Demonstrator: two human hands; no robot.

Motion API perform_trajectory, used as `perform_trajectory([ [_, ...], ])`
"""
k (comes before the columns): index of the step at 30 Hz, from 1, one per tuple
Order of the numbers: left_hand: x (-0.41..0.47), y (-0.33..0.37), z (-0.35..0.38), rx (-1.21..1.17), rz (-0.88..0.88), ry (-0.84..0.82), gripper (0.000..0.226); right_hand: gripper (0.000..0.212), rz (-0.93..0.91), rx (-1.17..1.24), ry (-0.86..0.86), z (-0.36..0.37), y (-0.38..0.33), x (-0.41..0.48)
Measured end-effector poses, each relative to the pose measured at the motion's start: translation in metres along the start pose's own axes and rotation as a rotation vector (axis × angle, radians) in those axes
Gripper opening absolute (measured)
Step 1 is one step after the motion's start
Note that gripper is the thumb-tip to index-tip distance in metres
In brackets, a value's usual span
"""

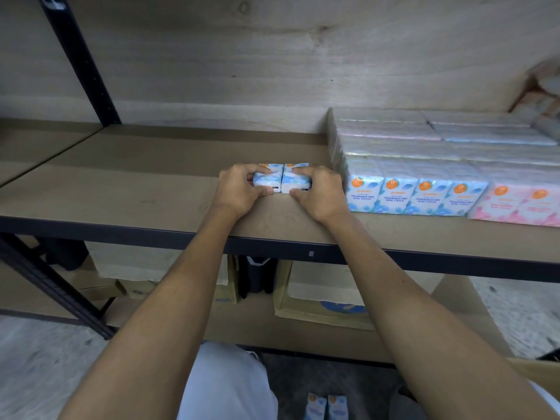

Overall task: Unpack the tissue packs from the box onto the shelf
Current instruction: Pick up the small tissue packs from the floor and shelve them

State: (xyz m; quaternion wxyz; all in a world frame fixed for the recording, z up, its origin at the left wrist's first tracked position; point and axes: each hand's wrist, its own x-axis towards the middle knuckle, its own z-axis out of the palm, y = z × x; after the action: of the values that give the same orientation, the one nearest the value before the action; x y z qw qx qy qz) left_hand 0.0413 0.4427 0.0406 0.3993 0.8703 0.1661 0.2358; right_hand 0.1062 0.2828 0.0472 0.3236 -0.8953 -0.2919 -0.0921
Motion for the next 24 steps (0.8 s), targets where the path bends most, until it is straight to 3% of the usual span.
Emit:
perform_trajectory([
  [6, -0.007, 0.006, -0.004, -0.005, -0.001, 0.016, 0.047, 0.049, 0.007, 0.015, -0.003, -0.003, -0.003, -0.006],
  [14, -0.041, 0.016, -0.007, 0.083, -0.008, 0.086, 0.034, 0.045, 0.012, 0.112, 0.001, -0.018, -0.010, -0.039],
  [24, -0.123, 0.033, 0.006, 0.113, 0.203, 0.083, 0.033, 0.041, -0.093, -0.001, -0.034, -0.030, -0.002, -0.116],
])
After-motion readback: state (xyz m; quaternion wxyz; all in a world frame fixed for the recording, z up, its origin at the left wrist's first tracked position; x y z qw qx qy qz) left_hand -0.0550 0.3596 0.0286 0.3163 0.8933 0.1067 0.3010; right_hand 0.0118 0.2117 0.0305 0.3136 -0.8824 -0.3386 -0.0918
